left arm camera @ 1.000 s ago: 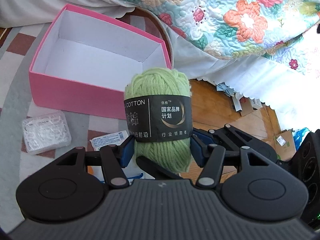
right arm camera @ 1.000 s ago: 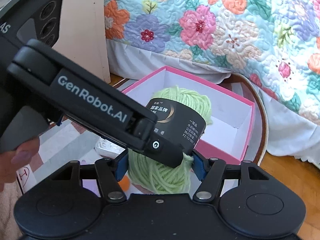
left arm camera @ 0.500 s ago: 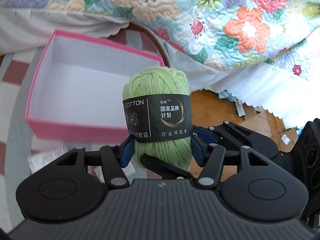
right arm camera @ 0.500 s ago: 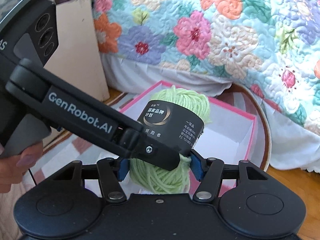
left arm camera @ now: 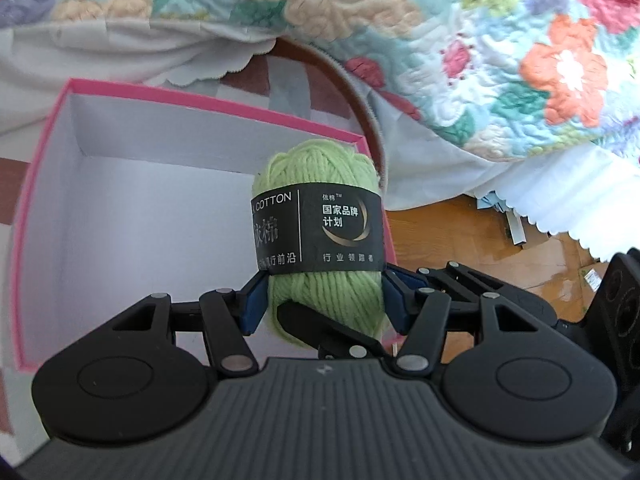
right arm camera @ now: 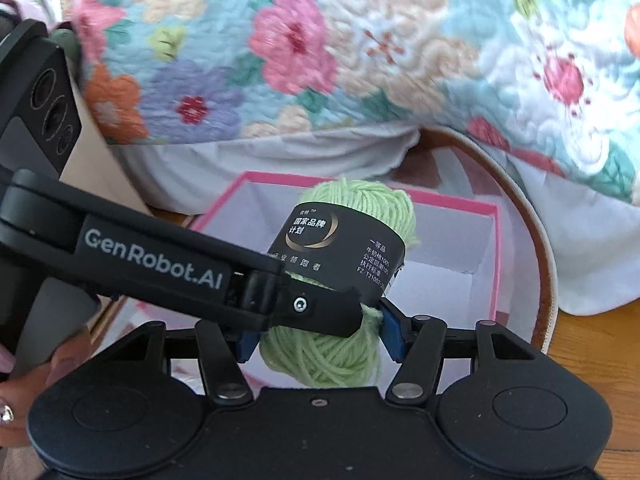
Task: Organize objects
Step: 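Lift the yarn with the left gripper and carry it into the pink box, then lower the yarn into the box and open the left gripper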
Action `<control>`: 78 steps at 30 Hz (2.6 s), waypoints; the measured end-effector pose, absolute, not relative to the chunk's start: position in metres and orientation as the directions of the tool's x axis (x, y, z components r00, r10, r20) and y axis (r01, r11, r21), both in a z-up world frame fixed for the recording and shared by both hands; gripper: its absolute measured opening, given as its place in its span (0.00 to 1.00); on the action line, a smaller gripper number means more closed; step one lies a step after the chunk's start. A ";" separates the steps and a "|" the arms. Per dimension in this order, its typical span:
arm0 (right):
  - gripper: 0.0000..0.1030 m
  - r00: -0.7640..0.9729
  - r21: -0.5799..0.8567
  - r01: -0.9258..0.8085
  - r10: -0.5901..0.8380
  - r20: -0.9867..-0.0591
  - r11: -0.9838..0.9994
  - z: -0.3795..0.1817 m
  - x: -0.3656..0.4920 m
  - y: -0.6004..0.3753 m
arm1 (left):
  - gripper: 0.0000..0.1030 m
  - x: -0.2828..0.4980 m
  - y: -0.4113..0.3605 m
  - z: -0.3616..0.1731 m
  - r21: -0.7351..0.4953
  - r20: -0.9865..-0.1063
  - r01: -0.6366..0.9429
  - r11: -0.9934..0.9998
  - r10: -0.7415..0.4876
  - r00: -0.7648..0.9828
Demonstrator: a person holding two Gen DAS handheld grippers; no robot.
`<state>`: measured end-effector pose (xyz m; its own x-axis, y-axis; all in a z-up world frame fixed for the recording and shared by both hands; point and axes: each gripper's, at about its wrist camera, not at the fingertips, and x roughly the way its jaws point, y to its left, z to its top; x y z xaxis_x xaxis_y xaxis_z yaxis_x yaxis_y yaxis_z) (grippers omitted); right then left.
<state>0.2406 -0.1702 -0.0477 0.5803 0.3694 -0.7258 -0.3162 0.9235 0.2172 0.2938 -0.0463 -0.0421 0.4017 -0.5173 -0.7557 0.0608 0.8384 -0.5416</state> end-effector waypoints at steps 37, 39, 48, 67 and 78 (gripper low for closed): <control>0.39 0.509 -0.065 -0.450 0.195 -0.838 0.891 -0.099 0.275 -0.161 | 0.45 0.354 -0.048 -0.146 -0.639 -0.737 -0.008 0.769 -0.609 0.294; 0.38 0.504 -0.056 -0.447 0.200 -0.840 0.893 -0.101 0.276 -0.163 | 0.44 0.351 -0.050 -0.147 -0.632 -0.742 -0.013 0.775 -0.600 0.300; 0.35 0.557 -0.129 -0.406 0.133 -0.820 0.905 -0.108 0.276 -0.161 | 0.42 0.360 -0.059 -0.143 -0.600 -0.763 -0.017 0.800 -0.565 0.314; 0.38 0.597 0.031 -0.332 0.236 -0.767 0.943 -0.096 0.264 -0.185 | 0.38 0.373 -0.054 -0.153 -0.565 -0.783 -0.023 0.824 -0.527 0.331; 0.43 0.602 0.095 -0.314 0.275 -0.750 0.945 -0.078 0.242 -0.187 | 0.42 0.358 -0.041 -0.129 -0.538 -0.788 0.021 0.843 -0.512 0.341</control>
